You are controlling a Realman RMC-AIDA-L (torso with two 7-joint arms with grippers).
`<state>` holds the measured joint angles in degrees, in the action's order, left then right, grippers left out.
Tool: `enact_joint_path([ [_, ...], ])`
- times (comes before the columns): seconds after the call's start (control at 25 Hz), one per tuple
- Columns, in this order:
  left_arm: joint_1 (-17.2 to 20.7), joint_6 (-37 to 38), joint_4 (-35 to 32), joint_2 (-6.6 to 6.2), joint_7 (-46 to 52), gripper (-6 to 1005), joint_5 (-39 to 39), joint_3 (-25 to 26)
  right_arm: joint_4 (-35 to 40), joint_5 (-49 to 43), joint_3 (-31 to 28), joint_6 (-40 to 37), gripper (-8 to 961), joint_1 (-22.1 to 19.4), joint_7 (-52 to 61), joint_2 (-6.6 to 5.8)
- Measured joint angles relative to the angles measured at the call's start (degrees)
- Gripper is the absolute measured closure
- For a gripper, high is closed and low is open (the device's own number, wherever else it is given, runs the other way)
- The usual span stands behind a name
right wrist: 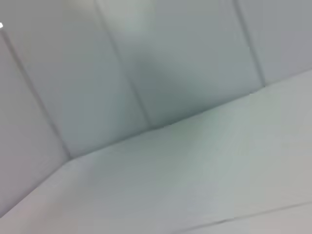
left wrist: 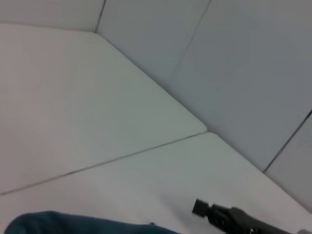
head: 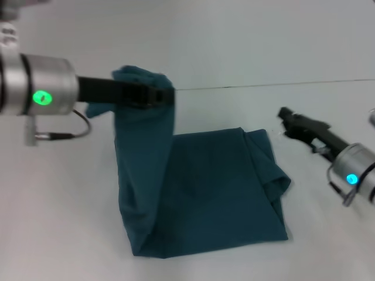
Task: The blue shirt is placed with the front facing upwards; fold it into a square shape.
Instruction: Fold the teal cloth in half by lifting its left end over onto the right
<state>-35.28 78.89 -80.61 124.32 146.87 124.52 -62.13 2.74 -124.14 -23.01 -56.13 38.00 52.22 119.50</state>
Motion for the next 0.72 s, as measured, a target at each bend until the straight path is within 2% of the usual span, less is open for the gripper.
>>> enact_joint_path([
  [0.12,0.03,-6.24,4.79,0.09,0.11,965,-2.53,-6.22,3.16,0.89,-0.03,-0.65,882,0.17,1.75,-0.02],
  [0.2,0.05,-7.99,6.05,0.15,0.13,966,-3.18,-8.11,3.99,1.18,-0.03,-0.69,881,0.13,1.91,-0.01],
  [0.24,0.05,-11.81,8.63,0.18,0.2,966,-4.95,-11.79,4.26,1.26,-0.04,-0.71,880,0.03,1.93,-0.03],
  [0.48,-0.53,-24.91,16.4,0.23,-0.64,965,-11.45,-23.81,4.94,1.91,0.19,-0.51,877,-0.44,1.95,-0.12],
  [0.56,-1.4,-30.03,20.34,0.29,-1.68,964,-14.58,-28.13,5.0,1.92,0.21,-0.32,876,-0.46,1.95,-0.14],
  [0.72,-4.87,-39.65,30.4,0.31,-7.51,962,-26.44,-35.75,5.12,1.95,0.25,-0.03,875,-0.47,1.9,-0.22],
])
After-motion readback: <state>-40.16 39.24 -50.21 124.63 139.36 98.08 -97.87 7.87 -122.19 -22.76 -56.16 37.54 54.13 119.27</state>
